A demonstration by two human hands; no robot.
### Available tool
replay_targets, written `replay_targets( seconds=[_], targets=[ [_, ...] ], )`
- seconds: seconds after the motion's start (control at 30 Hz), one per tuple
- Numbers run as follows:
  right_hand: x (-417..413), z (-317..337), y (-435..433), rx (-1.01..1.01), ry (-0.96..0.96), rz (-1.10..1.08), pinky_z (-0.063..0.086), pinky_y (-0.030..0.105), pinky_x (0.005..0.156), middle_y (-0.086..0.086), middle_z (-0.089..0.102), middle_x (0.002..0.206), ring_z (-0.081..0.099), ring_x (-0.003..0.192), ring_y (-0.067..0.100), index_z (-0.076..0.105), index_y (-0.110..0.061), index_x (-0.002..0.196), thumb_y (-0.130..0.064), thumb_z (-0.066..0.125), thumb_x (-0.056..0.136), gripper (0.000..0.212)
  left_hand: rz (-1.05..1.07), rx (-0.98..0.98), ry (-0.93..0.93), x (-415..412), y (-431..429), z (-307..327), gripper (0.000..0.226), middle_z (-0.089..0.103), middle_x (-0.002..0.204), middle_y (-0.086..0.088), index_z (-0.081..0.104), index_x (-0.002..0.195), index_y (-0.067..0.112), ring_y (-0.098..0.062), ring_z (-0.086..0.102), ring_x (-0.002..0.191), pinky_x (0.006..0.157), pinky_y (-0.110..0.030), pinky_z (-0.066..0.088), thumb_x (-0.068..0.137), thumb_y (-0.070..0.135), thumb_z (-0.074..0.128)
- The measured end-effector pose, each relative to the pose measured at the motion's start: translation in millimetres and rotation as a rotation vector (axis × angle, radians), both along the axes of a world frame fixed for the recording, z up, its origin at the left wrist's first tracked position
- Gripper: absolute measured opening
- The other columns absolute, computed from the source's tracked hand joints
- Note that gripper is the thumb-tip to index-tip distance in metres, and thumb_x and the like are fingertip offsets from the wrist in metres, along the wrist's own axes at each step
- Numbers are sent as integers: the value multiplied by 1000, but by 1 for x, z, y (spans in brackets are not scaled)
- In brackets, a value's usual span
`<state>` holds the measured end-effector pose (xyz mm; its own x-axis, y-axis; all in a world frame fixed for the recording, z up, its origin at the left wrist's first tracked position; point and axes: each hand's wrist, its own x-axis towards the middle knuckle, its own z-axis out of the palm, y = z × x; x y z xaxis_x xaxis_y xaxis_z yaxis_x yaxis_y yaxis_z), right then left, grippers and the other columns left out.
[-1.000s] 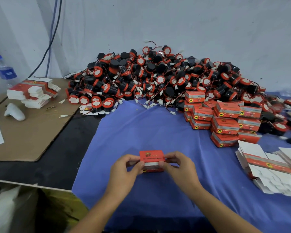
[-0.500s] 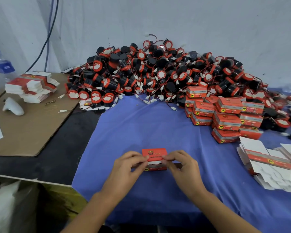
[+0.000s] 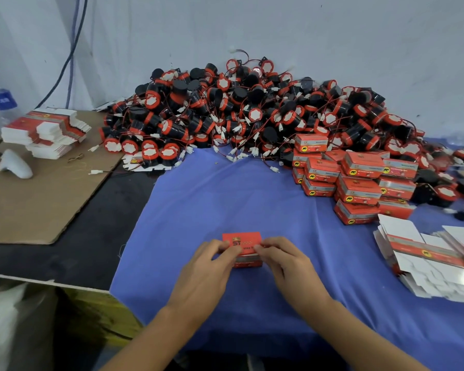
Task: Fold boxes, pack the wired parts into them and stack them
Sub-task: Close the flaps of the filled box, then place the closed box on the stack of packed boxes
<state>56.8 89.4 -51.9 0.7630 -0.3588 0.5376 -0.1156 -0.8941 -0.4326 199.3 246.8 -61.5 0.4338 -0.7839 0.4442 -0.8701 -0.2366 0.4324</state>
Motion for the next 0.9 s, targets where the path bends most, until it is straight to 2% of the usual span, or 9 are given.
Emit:
replay_targets(
  seconds=[0.17, 0.23, 0.3, 0.4, 0.47, 0.57, 0.73, 0.8, 0.9],
  targets=[
    [1, -9, 8, -116, -35, -91, 60, 35, 67, 2, 72, 102, 70, 88, 22, 78, -8, 102, -2, 74, 88, 15, 60, 52, 48, -8, 0, -3, 53, 48, 142, 13, 58, 136, 36, -6, 43, 129, 96, -7, 28, 100, 56, 25],
    [2, -11, 11, -60, -34, -117, 59, 34, 67, 0, 71, 106, 70, 90, 20, 76, -10, 105, -6, 71, 91, 15, 39, 52, -15, -14, -4, 5, 28, 59, 129, 4, 70, 116, 25, -16, 53, 123, 86, -20, 50, 96, 30, 51],
    [2, -11, 12, -51, 8, -108, 59, 34, 65, -1, 68, 111, 69, 92, 19, 75, -12, 109, -6, 68, 93, 18, -2, 48, -104, -18, -9, 7, 18, 62, 121, 1, 71, 102, 19, -21, 56, 120, 72, -28, 54, 85, 14, 66],
    [1, -9, 18, 7, 46, -86, 57, 36, 71, 0, 63, 118, 66, 93, 18, 72, -11, 113, -3, 62, 96, 21, 40, -45, 135, -18, -13, -3, 22, 50, 138, 6, 69, 114, 22, -9, 44, 132, 97, -25, 48, 99, 18, 53],
    [1, -8, 23, 108, 52, -109, 54, 37, 74, -1, 58, 120, 64, 92, 18, 69, -12, 113, -2, 56, 98, 22, 71, -149, 301, -21, -12, -8, 20, 45, 142, 7, 73, 109, 22, -2, 44, 131, 107, -18, 39, 98, 9, 61],
    [4, -8, 33, 280, 97, -160, 52, 36, 82, -5, 55, 114, 62, 91, 19, 66, -17, 113, 0, 50, 94, 31, 112, -291, 525, -24, -11, -7, 35, 60, 122, 21, 71, 98, 39, 13, 58, 108, 88, -2, 41, 92, 5, 69],
    [9, 14, 37, 591, -134, -274, 51, 23, 92, -14, 68, 105, 65, 97, 5, 63, -40, 114, 10, 52, 78, 63, 187, -497, 917, -31, -37, 6, 51, 71, 117, 14, 59, 122, 34, 5, 66, 107, 86, -9, 51, 84, 6, 78],
    [11, 31, 22, 685, -228, -300, 48, 15, 94, -25, 68, 107, 65, 103, 0, 55, -47, 112, 12, 49, 80, 67, 195, -555, 937, -32, -63, 24, 45, 71, 115, 15, 62, 116, 31, 3, 67, 106, 89, -19, 53, 81, 9, 81],
    [10, 54, -12, 725, -254, -322, 46, 13, 97, -35, 65, 108, 60, 110, -9, 49, -43, 121, 11, 49, 86, 65, 156, -548, 840, -29, -111, 59, 31, 74, 103, 16, 70, 105, 28, 5, 68, 97, 80, -11, 51, 79, 18, 84]
  ],
)
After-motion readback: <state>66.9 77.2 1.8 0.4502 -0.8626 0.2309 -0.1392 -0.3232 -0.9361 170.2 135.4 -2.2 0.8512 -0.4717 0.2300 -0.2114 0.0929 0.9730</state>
